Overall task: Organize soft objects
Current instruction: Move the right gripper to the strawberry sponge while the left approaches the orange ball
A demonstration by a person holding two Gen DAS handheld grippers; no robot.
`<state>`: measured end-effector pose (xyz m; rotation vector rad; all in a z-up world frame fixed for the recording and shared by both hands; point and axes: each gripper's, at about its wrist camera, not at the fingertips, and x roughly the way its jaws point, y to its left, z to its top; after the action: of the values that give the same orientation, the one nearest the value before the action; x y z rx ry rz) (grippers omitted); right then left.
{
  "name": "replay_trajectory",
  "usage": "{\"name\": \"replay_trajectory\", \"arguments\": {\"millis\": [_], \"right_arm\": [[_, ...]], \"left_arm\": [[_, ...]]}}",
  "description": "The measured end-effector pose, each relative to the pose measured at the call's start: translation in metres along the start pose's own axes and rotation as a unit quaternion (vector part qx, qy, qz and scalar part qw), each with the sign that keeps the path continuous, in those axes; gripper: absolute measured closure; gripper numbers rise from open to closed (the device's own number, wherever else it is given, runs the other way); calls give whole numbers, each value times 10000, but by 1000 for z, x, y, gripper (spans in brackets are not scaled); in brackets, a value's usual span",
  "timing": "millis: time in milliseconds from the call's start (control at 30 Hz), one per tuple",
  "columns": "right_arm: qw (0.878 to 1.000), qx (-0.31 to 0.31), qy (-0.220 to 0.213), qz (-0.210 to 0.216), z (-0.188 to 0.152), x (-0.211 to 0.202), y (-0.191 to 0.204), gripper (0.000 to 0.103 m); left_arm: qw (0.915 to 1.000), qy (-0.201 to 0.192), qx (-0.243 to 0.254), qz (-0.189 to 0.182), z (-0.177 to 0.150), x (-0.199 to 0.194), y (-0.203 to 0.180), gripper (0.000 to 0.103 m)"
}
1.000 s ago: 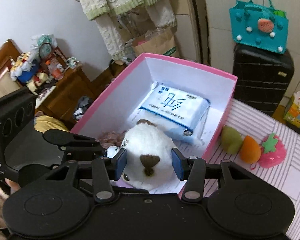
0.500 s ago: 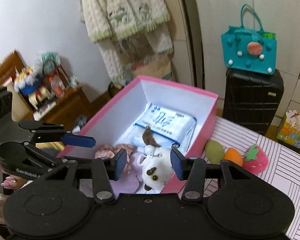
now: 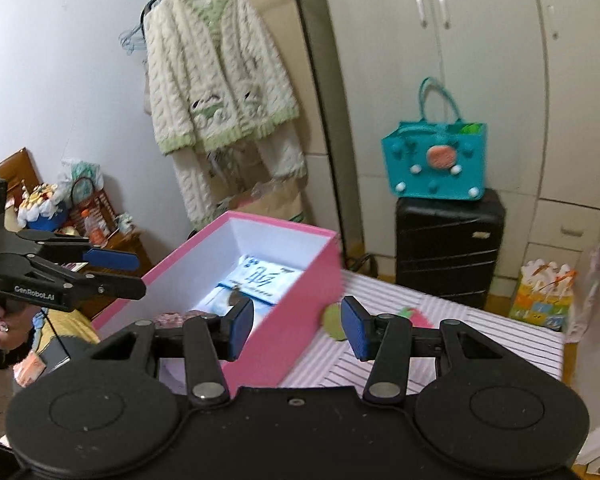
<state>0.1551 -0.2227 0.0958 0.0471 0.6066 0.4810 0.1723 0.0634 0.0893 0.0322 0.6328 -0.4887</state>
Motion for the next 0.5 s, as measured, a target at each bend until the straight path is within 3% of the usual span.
{"name": "replay_trajectory", "arguments": {"millis": [267, 500], "right_arm": [[9996, 193, -200, -55, -8, -32, -39, 48], [9988, 367, -205, -267, -14, -44, -70, 46]], "left_arm": [[9990, -119, 396, -142, 5, 34, -94, 44], [9969, -182, 739, 199, 1, 83, -171, 44]]}}
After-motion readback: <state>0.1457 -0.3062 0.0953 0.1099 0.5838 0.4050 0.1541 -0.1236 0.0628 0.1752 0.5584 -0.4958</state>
